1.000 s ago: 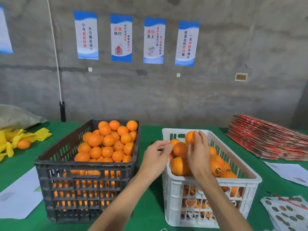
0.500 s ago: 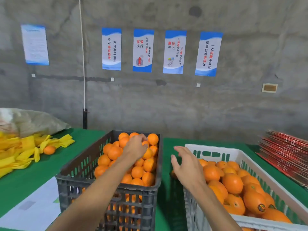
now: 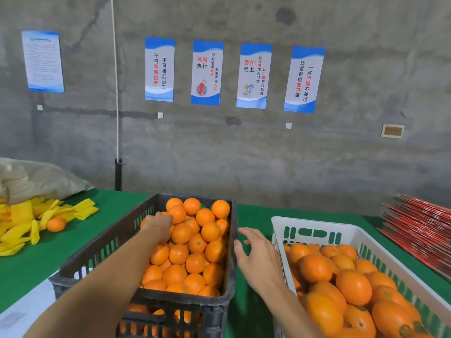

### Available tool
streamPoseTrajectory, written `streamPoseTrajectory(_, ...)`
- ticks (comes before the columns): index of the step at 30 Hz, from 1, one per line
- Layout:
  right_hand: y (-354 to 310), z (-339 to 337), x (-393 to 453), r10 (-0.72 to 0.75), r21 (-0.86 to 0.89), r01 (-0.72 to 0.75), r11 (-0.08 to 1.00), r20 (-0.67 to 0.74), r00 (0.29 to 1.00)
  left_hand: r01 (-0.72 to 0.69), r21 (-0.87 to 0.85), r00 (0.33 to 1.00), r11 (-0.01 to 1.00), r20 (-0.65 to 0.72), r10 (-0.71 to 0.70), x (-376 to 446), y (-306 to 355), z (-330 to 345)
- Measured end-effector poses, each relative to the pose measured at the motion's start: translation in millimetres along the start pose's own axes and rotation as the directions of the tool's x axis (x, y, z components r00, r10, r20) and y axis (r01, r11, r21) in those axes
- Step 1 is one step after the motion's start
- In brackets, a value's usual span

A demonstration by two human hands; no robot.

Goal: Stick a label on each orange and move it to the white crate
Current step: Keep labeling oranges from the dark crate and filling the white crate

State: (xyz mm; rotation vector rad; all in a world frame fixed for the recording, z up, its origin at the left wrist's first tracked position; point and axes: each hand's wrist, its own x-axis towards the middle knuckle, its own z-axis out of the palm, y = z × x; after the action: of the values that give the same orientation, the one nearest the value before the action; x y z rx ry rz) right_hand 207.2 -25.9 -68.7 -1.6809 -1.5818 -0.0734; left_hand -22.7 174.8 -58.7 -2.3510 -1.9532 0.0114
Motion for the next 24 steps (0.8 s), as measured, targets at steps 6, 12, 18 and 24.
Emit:
streamPoseTrajectory(6,-15,-13,-7,-0.036,0.088,0.039,0.995,-0.044,0.998,-0.2,-0.383,0.949,0.902,-0.306,0.08,-56,21,-55)
streamPoseTrajectory(12,-40,-35,-44,-0.137,0.248,0.182,0.951,-0.188,0.973,-0.497,-0.799,0.865,0.337,-0.488,0.117,-185,70,-83)
streamPoseTrajectory(18,-19,-60,-124,-0.164,0.353,0.312,0.882,-0.391,0.906,-0.309,-0.94,0.909,-0.145,-0.336,0.245,-276,115,-57)
streamPoseTrajectory(24,26,-38,-201,-0.082,0.361,0.159,0.919,-0.221,0.972,-0.144,-0.972,0.944,-0.184,-0.19,0.271,-318,147,40)
